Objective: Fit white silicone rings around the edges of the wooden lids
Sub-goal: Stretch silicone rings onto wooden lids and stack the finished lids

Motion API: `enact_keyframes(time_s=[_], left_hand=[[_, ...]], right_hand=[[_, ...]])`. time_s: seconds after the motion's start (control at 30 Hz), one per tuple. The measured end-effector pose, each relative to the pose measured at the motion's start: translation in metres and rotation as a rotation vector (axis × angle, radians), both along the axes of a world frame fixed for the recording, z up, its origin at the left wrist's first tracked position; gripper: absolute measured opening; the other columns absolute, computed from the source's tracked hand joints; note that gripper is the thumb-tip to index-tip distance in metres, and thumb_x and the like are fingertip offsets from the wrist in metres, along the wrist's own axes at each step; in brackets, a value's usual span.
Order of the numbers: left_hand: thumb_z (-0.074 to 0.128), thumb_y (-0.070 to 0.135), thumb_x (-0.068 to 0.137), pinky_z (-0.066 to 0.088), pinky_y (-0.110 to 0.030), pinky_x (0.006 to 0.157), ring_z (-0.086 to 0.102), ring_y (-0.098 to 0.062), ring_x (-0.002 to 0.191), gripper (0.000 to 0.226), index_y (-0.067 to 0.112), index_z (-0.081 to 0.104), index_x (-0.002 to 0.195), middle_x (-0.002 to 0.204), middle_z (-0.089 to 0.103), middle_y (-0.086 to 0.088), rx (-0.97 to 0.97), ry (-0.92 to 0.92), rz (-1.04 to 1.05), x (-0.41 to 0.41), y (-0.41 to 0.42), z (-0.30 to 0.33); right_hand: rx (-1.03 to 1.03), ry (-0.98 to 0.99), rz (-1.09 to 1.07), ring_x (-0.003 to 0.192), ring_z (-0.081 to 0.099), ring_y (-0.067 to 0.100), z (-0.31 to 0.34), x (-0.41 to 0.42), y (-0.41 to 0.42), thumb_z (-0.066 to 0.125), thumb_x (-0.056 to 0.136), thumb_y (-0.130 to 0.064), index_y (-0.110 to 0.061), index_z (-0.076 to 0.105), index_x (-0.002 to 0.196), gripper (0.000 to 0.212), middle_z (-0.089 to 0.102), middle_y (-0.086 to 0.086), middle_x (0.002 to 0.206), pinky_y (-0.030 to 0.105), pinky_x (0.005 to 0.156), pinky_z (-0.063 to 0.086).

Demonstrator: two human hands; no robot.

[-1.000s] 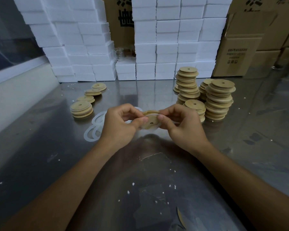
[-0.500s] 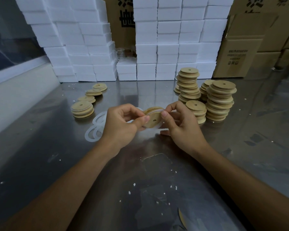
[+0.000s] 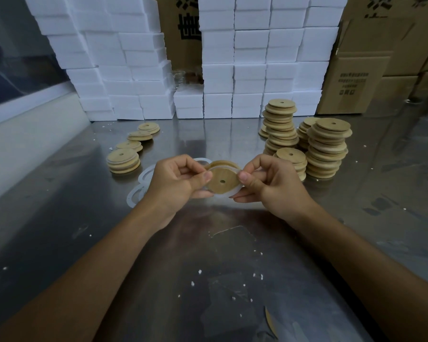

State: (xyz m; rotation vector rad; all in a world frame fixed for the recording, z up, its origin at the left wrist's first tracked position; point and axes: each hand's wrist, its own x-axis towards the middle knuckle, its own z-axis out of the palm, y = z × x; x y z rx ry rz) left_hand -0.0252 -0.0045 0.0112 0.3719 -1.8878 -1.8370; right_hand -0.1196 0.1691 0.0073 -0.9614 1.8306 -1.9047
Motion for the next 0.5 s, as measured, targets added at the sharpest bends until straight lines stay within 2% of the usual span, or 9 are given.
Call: enact_keyframes(time_s=[0.17, 0.37, 0.43, 0.5], left_hand=[[0.071, 0.003, 0.075, 0.061, -0.038, 0.067, 0.074, -0.028, 0.086, 0.011, 0.003, 0.061, 0.075, 0.081, 0.073, -0.01, 0.115, 0.034, -0.058, 0.0017, -0.0035, -0.0003], [0.067, 0.003, 0.077, 0.06, -0.036, 0.066, 0.074, -0.027, 0.085, 0.012, 0.002, 0.056, 0.076, 0.081, 0.073, -0.012, 0.273, 0.057, -0.085, -0.0003, 0.0, 0.0001], [0.063, -0.003, 0.085, 0.06, -0.037, 0.067, 0.074, -0.028, 0.087, 0.012, 0.002, 0.055, 0.077, 0.086, 0.073, -0.015, 0.252, 0.055, -0.074, -0.0013, 0.0014, -0.0008], [0.061, -0.007, 0.087, 0.061, -0.038, 0.07, 0.073, -0.028, 0.09, 0.015, 0.005, 0.056, 0.08, 0.091, 0.073, -0.015, 0.152, 0.038, -0.035, -0.0017, 0.004, -0.0027]], right_hand=[[-0.064, -0.028, -0.001, 0.069, 0.074, 0.025, 0.0021, 0.0021, 0.0003, 0.065, 0.088, -0.001, 0.001, 0.063, 0.088, 0.003, 0.074, 0.013, 0.073, 0.034, 0.064, 0.063], [-0.113, -0.062, -0.01, 0.072, 0.072, 0.023, -0.002, 0.004, -0.0024, 0.068, 0.086, -0.002, 0.002, 0.063, 0.087, 0.007, 0.073, 0.015, 0.077, 0.034, 0.068, 0.063], [-0.118, -0.009, -0.037, 0.071, 0.072, 0.023, -0.0045, 0.0044, -0.0032, 0.067, 0.088, -0.003, 0.0, 0.062, 0.087, 0.006, 0.073, 0.015, 0.078, 0.035, 0.066, 0.063], [-0.11, 0.088, -0.097, 0.072, 0.072, 0.024, -0.0073, 0.0046, -0.004, 0.067, 0.089, -0.003, -0.002, 0.061, 0.089, 0.007, 0.072, 0.017, 0.082, 0.038, 0.064, 0.063]])
